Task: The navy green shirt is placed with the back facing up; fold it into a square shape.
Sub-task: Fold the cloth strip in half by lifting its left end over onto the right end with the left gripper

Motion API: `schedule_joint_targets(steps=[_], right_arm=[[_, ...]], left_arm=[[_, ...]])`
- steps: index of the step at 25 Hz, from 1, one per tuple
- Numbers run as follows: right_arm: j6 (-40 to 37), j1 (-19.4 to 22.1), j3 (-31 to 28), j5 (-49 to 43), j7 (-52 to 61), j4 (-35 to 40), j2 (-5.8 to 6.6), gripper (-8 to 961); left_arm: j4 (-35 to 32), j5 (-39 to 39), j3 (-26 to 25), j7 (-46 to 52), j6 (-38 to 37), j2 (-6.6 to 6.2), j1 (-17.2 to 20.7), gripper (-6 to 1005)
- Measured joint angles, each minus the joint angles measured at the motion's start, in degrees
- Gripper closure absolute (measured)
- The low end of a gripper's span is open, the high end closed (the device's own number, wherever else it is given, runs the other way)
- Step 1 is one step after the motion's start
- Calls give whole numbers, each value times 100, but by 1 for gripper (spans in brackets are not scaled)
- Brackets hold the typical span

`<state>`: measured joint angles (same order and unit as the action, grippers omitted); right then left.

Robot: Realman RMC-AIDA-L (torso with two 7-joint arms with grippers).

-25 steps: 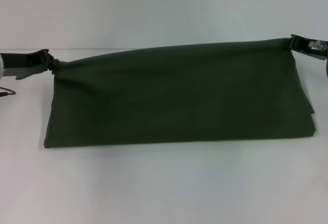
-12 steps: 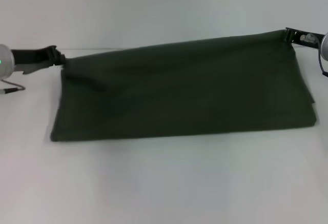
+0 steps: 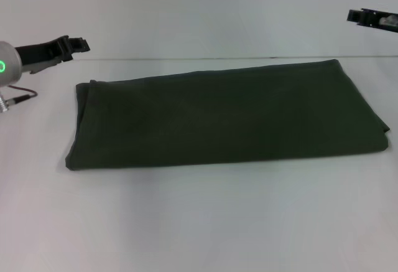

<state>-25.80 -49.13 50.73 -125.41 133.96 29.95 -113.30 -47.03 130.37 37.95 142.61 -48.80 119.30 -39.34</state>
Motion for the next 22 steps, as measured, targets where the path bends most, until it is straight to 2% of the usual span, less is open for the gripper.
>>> schedule_joint_targets(steps=[2,3,4,5,6,7,8,10,12,14,17,18,20,22], right_arm=[[-654,205,-108,33,295,251,75,699],[-1057,321,-191,75,396,387,105,659],[-1526,472,-301,135,474,530,126,619],[-2055,657,-456,252,488,678,136,496],[-2580,840,-611,402,464,791,140,374],[-3441,1184,-887,783,277,902,130,338],[-3441,1184,-887,783,277,902,130,302],[-4119,1503,-1120,1251,-9,878,126,231],[-4585,1758,-1264,1661,-262,780,127,159],[-4802,1965,-1371,1924,-438,704,94,159],[-4804,2103,-1469,2037,-595,568,51,159],[-4791,2105,-1487,2043,-642,502,53,159],[-4781,2080,-1504,2044,-724,366,78,159],[-4781,2047,-1505,2038,-751,292,108,158]], left_arm=[[-188,-100,1,-28,-339,50,120,575],[-242,-206,-6,-93,-639,43,212,553],[-242,-206,-6,-93,-639,43,212,531],[-168,-667,-91,-354,-1476,-66,416,508],[-72,-853,-141,-429,-1756,-119,489,486],[35,-1004,-196,-482,-1975,-161,548,464],[248,-1273,-315,-552,-2339,-249,634,442],[706,-1626,-547,-590,-2783,-364,784,398],[1210,-1875,-777,-607,-2969,-426,927,317],[1554,-2007,-921,-646,-2895,-408,1068,236],[1732,-2035,-976,-687,-2669,-342,1169,144],[1877,-2005,-981,-727,-2447,-290,1239,117],[1948,-1998,-976,-747,-2371,-289,1254,65],[2007,-2005,-976,-792,-2315,-288,1283,66]])
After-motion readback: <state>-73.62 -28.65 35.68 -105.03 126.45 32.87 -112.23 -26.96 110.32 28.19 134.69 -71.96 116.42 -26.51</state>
